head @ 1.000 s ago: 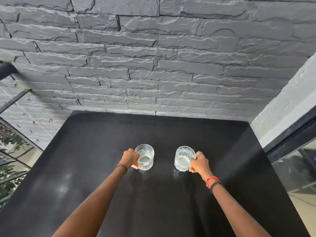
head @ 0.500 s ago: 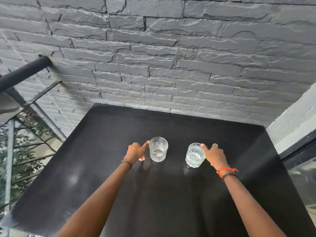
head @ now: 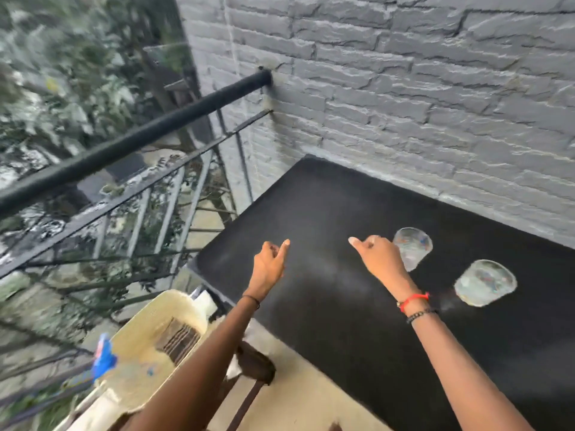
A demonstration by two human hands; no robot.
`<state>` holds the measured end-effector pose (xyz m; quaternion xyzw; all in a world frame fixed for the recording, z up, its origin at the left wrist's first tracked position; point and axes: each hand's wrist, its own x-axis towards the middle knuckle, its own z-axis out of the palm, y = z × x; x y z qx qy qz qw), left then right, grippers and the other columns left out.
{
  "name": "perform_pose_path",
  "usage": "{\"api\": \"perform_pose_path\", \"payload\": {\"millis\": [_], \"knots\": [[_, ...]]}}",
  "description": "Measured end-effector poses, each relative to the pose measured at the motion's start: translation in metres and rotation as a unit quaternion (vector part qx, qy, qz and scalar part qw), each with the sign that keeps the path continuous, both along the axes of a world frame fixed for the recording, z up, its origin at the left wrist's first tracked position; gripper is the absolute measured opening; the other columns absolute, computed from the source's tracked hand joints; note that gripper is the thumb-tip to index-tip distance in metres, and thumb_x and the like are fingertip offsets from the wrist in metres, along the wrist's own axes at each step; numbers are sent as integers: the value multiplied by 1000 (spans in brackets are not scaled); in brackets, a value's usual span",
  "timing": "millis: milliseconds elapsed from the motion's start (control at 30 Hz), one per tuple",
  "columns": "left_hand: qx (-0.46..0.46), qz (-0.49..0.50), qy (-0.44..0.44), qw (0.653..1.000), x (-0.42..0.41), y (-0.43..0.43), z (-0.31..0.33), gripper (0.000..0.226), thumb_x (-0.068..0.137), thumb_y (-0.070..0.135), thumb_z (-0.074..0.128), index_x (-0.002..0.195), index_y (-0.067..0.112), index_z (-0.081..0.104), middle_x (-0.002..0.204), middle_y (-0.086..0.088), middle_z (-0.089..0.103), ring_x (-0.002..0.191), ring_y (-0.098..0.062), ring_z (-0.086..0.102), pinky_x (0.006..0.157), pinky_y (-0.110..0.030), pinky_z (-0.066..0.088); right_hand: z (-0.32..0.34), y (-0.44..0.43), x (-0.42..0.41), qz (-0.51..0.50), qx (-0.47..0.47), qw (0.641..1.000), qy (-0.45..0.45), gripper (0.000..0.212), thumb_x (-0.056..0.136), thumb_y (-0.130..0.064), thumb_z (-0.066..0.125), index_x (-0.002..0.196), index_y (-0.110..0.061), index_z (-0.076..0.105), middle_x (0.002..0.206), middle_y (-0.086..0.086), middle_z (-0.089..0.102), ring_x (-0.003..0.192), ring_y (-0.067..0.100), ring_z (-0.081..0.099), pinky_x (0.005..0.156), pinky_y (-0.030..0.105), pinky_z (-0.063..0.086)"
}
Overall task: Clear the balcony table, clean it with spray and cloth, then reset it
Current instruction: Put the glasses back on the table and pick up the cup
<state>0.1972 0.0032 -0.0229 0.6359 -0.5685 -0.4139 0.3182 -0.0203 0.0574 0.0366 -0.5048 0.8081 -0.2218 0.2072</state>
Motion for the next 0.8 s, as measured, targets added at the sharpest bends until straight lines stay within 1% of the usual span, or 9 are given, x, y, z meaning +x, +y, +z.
{"api": "perform_pose_path", "payload": {"millis": [67,167,333,433,500,567,633,700,800], "knots": [[-9,36,3,999,37,17,-3,38,94,46,53,79,12,47,68,-8,59,39,-2,49,48,-17,42,-7,4,47,27,8,999,-21,54,93,-44,52,73,5,60,85,21,67,89,39,60,68,36,35],[-33,94,24,995,95,50,-12,40,96,43,52,79,7,54,60,-2,56,41,-1,49,53,-24,42,-20,16,115,74,17,995,-63,43,92,-39,56,82,2,65,91,18,69,94,35,61,74,34,37],[-28,161,70,984,183,110,-43,31,100,31,49,79,9,56,66,-7,57,59,-20,54,60,-39,45,-49,43,211,138,28,983,-119,33,91,-32,60,90,0,69,92,18,72,95,32,65,80,33,43],[-9,181,54,982,219,142,-72,26,100,21,49,87,1,60,73,-5,60,65,-17,53,63,-35,43,-70,55,250,166,50,976,-129,27,91,-27,60,93,-2,69,95,16,73,96,30,66,81,32,46],[24,185,56,981,234,160,-92,22,100,18,49,94,2,62,81,-4,64,74,-19,57,68,-30,47,-89,62,271,177,62,974,-130,24,91,-22,59,93,0,68,95,17,72,95,33,65,80,35,49],[59,202,38,977,243,176,-113,19,98,19,52,84,10,61,74,1,63,73,-19,56,65,-24,47,-111,67,287,183,81,970,-136,19,89,-15,59,92,2,68,94,19,72,93,34,65,78,35,48],[112,203,28,972,246,186,-134,23,95,18,55,74,9,58,67,-5,58,70,-20,53,68,-40,51,-133,70,296,183,105,967,-139,16,88,-12,59,95,0,68,97,17,72,95,31,65,79,30,45],[181,182,19,966,249,191,-158,27,93,13,56,68,5,58,65,-14,58,69,-20,54,72,-47,51,-156,69,305,176,120,968,-134,18,87,-13,63,97,3,64,100,19,70,98,31,64,82,31,44],[257,167,23,952,251,190,-190,40,93,8,54,54,11,52,46,-1,55,48,-13,55,58,-28,51,-192,61,312,169,135,970,-109,33,85,-20,67,106,5,60,109,21,64,107,32,58,91,34,43]]}}
